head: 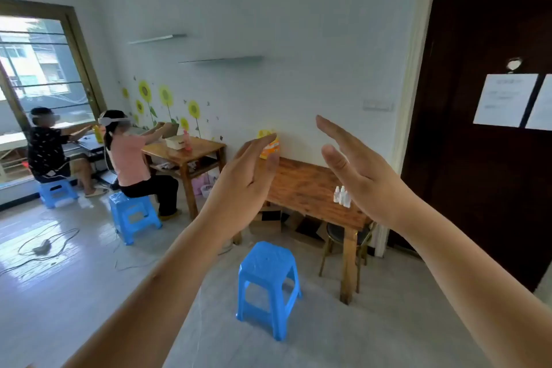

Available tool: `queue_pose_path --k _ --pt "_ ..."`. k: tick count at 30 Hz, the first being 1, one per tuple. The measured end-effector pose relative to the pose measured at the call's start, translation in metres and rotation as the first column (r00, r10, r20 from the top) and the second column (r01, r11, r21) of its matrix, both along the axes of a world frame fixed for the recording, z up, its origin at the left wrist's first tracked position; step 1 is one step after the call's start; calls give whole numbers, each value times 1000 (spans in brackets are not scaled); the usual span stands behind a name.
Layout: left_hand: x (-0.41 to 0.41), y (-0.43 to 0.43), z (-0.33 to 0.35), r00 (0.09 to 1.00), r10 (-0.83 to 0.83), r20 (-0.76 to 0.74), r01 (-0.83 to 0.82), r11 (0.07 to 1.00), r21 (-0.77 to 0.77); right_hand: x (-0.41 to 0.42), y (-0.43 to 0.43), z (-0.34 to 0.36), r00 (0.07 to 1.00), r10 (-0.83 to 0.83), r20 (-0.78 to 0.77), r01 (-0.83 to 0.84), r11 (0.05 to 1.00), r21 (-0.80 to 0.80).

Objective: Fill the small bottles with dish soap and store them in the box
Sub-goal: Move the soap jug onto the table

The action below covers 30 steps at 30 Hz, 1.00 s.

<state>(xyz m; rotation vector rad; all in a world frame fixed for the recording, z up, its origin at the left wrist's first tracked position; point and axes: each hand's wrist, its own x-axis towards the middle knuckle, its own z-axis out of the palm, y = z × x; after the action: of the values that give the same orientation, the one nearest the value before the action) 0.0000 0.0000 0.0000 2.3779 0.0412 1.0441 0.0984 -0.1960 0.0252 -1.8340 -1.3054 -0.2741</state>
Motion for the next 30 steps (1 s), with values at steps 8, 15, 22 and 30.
queue_pose_path --k 8,15,22,30 --pt "54 88 -26 1000 -5 -10 5 1000 -17 48 79 -19 998 -43 -51 41 998 -45" --pt "105 198 -44 998 -5 -66 0 997 -75 98 194 -32 997 -57 -46 53 995 -85" --pt "155 281 -54 997 -39 -69 30 992 -120 153 274 -44 991 -129 -14 127 986 -112" --pt "241 355 -79 990 -76 -119 58 988 -145 245 337 -64 982 -185 -33 179 976 -127"
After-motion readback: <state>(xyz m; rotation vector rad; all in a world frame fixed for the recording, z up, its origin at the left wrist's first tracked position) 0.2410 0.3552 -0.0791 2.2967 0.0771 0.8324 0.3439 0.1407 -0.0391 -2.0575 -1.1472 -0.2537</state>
